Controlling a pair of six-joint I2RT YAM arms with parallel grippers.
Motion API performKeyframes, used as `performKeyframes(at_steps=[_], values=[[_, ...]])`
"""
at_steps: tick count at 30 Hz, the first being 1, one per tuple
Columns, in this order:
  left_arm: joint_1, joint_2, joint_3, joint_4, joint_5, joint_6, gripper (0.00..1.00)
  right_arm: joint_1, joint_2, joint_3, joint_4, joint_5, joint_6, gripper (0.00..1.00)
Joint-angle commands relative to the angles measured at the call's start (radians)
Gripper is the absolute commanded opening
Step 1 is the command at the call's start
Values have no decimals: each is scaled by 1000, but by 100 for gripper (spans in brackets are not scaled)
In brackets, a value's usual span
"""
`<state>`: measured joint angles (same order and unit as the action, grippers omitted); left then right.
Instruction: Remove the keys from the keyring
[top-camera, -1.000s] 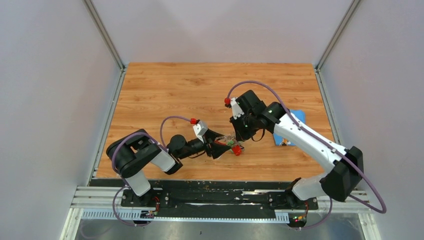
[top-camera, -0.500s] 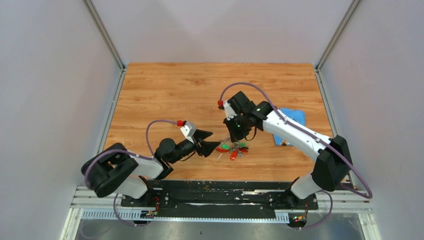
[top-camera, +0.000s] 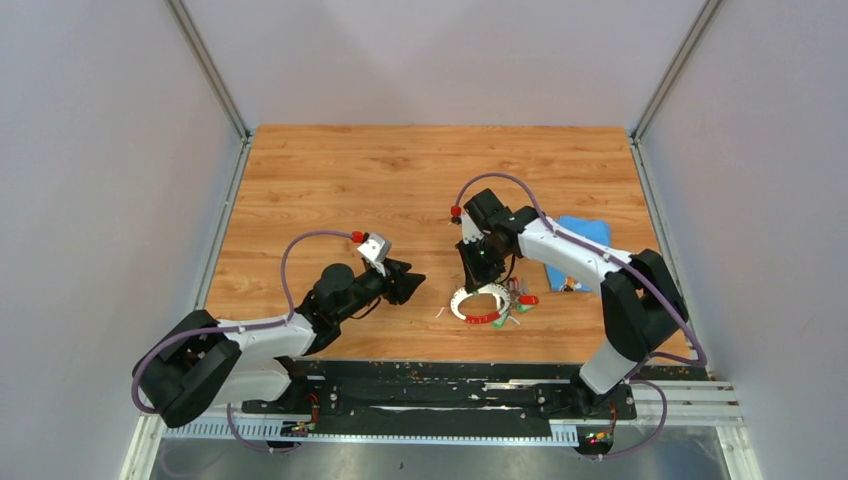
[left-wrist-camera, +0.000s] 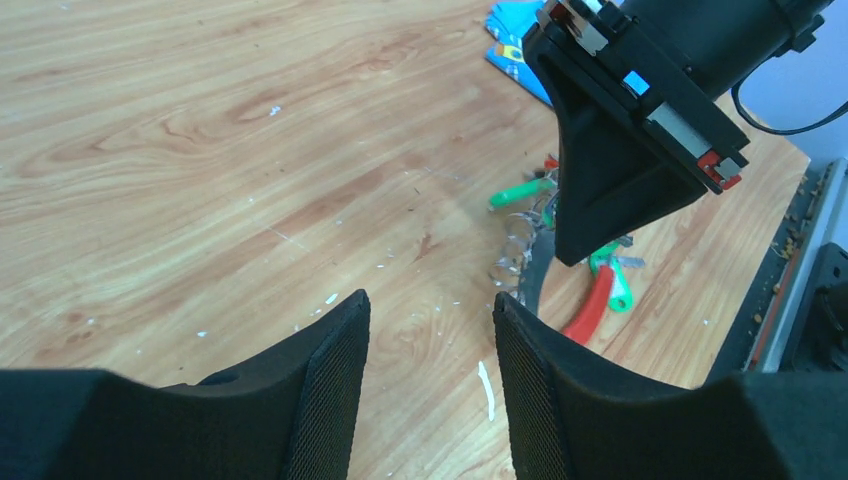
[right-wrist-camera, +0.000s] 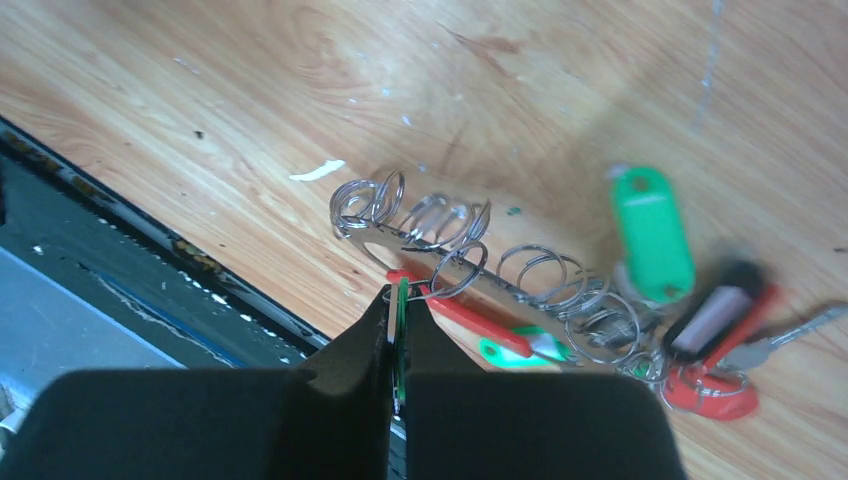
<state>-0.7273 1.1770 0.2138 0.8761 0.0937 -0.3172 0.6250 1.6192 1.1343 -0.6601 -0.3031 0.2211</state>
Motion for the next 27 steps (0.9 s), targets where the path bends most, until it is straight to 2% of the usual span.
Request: performKeyframes(at_steps=[1, 7, 12, 16, 23, 27], values=[[5, 37, 62, -37, 94, 24, 52, 24, -28, 24, 25, -58, 36, 1], [-21, 50, 82, -2, 131, 78, 51, 41, -73, 51, -4, -42, 10, 1], [-91, 81, 119, 35, 144, 142, 46, 70, -93, 89, -61, -21, -34, 1], [-123, 126, 147, 56, 130, 134, 45, 81, -123, 87, -72, -16, -52, 1], [-162, 185, 154, 89, 91, 172, 55, 87, -153, 91, -86, -21, -63, 1], [-164, 265, 170, 142, 105, 191, 57, 91, -164, 87, -91, -31, -71, 1]])
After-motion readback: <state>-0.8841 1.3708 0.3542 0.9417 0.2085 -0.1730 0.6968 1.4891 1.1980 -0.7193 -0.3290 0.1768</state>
